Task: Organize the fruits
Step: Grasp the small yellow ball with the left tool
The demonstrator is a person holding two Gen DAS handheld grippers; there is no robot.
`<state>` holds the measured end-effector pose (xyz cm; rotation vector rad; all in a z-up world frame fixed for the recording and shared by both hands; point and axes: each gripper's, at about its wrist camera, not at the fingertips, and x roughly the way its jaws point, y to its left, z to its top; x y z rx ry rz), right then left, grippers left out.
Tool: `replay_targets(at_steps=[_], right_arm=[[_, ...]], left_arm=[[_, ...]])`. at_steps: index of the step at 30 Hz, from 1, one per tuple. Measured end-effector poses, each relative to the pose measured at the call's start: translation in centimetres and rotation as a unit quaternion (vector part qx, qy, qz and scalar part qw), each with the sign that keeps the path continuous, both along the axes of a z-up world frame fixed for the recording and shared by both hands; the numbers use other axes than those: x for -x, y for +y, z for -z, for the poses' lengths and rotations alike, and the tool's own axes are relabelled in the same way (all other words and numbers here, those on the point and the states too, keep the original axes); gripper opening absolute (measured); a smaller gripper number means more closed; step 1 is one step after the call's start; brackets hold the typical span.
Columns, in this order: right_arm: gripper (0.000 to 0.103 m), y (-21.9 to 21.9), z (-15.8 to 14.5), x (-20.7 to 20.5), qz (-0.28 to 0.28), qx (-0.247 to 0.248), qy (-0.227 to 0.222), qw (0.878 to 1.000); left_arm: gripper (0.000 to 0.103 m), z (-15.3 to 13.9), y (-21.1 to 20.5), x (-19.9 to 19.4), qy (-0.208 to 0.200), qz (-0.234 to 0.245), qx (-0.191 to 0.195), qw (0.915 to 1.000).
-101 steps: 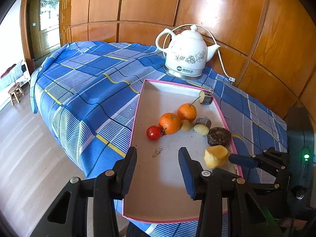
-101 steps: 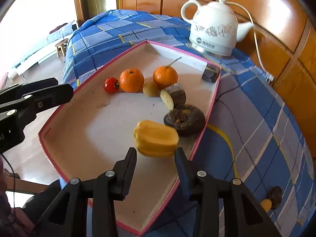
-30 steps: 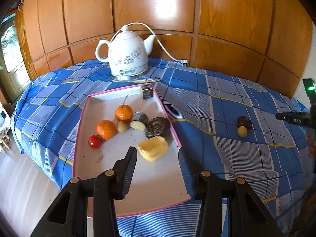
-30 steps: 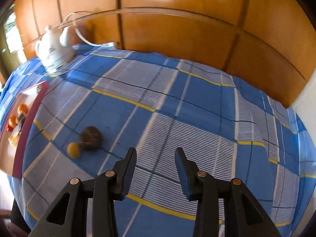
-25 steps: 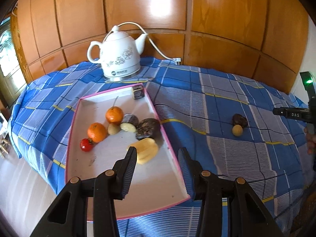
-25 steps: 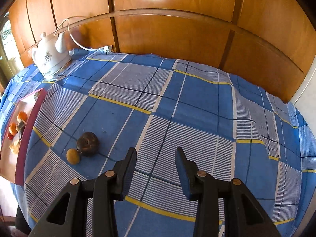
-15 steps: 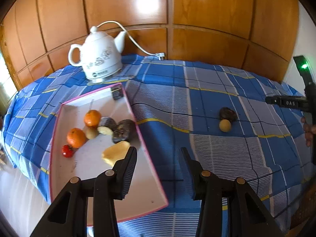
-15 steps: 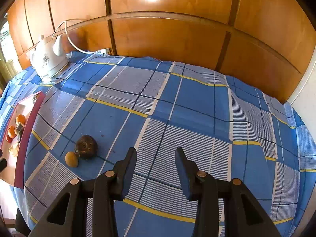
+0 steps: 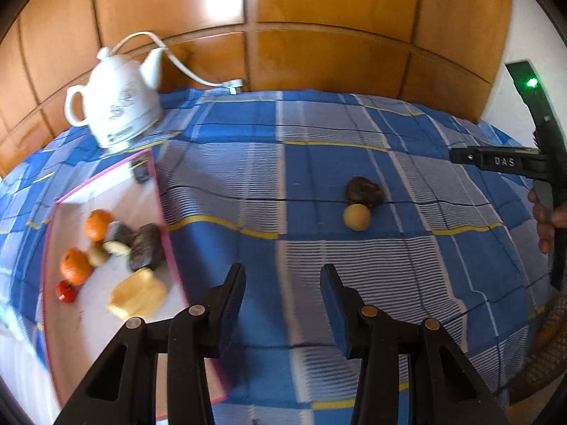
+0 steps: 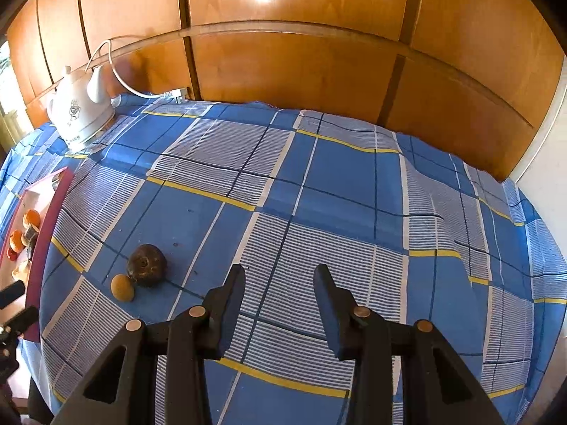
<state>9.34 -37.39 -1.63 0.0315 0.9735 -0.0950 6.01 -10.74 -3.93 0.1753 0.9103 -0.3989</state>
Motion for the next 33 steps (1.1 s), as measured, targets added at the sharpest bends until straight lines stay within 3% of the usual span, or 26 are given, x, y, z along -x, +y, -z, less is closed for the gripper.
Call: replay_targets(at_steps=[10,17,20,22,23,33], right_arm=[[0.041,0.4,-0.3,0.0,-0.009,-0.008,-0.006,1.000],[0.041,0.3,-0.3,-0.1,-0.010,-0.012,-0.008,1.000],[0.041,0.4,-0.3,-0.2,-0.011,-0.011,-0.007,1.000],[0.041,0.5,-0.2,-0.3,-0.013,-0.007,-0.006,1.000],[0.041,0.6,-0.1,-0.3,-0.014,-0.005,-0.005,1.000],[0.041,0.7,1.0,-0.5,-0.023,-0.014,0.018,0.999]], left_arm=[[0.045,1.9,-6.0,-3.6,0.034,0.063,0.014,0.9973],[0.045,3.6,-8.4,-5.9,0.055,0.075,0.014,0.9956],[0.044,4.5,-8.7,-6.6,0.067,0.070,0.012,0.9953],[0.029,5.1,-8.7,-7.0,0.076,0.065,0.019,0.9948],[0.027,5.0,-8.6,-6.9,0.070,0.064,0.020,0.9953],[0.027,4.9,-4.0,-2.9,0.057,0.045,0.035,0.9968]])
